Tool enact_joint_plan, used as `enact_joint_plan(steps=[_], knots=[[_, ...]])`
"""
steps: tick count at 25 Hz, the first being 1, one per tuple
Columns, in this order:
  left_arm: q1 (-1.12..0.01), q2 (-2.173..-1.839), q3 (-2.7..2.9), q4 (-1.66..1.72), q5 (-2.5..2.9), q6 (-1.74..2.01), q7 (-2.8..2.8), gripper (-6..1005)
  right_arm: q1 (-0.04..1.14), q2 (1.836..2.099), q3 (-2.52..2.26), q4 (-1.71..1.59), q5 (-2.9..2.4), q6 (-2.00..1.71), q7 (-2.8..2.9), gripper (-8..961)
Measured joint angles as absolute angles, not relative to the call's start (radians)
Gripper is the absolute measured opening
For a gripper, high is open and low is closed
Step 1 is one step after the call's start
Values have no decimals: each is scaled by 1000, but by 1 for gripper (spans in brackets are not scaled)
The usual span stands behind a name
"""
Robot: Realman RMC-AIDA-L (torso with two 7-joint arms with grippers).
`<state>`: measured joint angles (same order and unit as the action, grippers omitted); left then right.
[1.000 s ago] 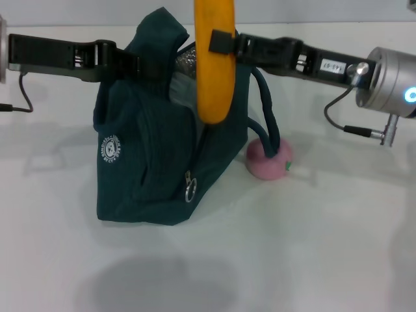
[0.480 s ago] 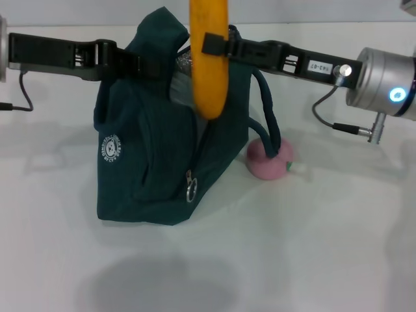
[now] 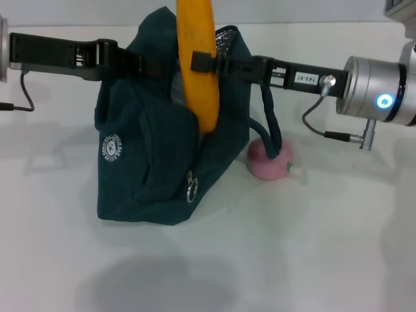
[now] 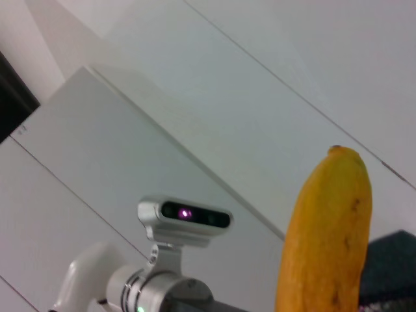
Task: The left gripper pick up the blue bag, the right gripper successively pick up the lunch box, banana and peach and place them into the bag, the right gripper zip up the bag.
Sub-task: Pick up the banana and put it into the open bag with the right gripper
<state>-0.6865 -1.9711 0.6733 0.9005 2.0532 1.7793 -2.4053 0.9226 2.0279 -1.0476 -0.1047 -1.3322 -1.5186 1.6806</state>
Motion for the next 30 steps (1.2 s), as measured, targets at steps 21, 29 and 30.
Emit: enact_joint_plan(steps=[21, 29, 30], knots=[[-684, -1970, 673, 900, 2054, 1781, -2404, 33, 910, 2028, -1062, -117, -1329, -1482, 1668, 548], [-684, -1968, 673, 900, 2051, 1789, -2404, 33, 910, 2028, -1061, -135, -1331, -1503, 1668, 557], [-685, -1968, 673, 900, 2051, 1789, -2404, 33, 910, 2028, -1061, -138, -1333, -1506, 1667, 558]])
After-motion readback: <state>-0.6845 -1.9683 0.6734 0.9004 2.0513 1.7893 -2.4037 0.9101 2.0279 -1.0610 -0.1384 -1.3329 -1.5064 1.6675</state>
